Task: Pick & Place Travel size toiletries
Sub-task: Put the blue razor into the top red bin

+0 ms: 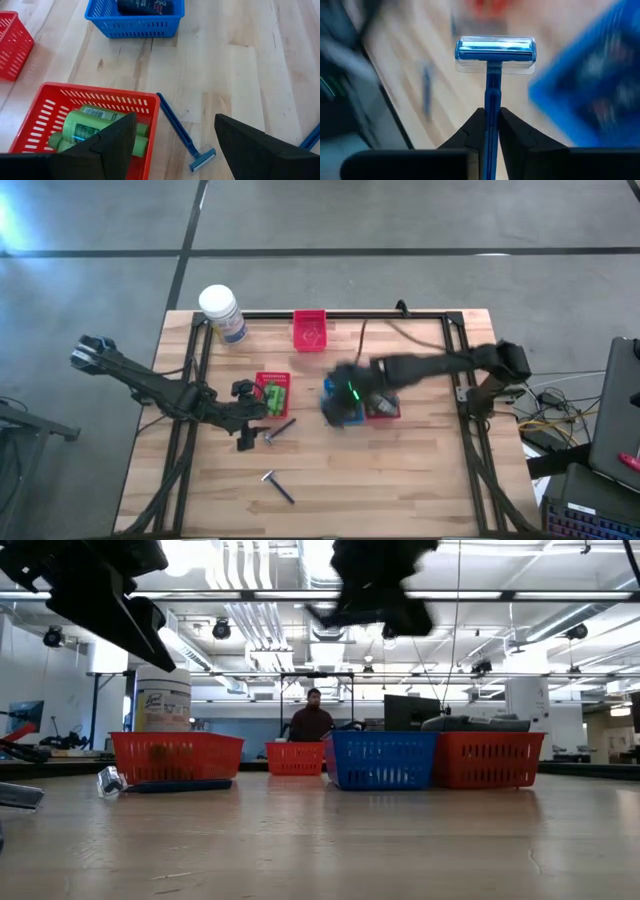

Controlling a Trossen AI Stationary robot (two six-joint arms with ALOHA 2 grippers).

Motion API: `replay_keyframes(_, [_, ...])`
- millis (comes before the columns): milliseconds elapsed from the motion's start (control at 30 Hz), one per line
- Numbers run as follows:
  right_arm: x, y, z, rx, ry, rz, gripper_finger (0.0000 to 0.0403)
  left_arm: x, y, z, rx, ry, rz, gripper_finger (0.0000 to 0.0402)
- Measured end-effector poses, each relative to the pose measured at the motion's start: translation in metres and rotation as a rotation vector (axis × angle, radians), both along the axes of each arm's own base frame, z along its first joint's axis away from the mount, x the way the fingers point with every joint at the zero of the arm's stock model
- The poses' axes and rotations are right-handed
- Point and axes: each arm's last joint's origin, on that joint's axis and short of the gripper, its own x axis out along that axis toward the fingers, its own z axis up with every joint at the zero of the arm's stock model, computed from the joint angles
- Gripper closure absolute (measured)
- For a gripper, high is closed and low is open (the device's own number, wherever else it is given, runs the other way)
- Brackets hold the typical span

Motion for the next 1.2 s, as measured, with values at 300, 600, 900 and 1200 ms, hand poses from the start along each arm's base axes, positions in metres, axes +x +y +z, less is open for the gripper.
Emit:
replay_keyframes(300, [0.022, -0.161, -0.009, -0.018, -0.248, -0.457, 0.0367, -0.006, 0.003, 0.022, 0.044, -0.005, -0.002, 0.0129])
replay_keyframes(600, [0.054, -0.246, -0.045, -0.17, -0.178, -0.477, 0.0356, -0.017, 0.013, 0.03, 0.156, -0.05, 0.069, 0.0129])
replay_keyframes(900, [0.084, -0.275, -0.064, -0.266, 0.015, -0.451, 0.0359, -0.019, 0.016, 0.032, 0.131, -0.102, 0.208, 0.0129])
replay_keyframes(1200, [0.093, -0.274, -0.083, -0.204, 0.172, -0.488, 0.034, -0.02, 0.018, 0.033, 0.17, -0.114, 0.244, 0.0129])
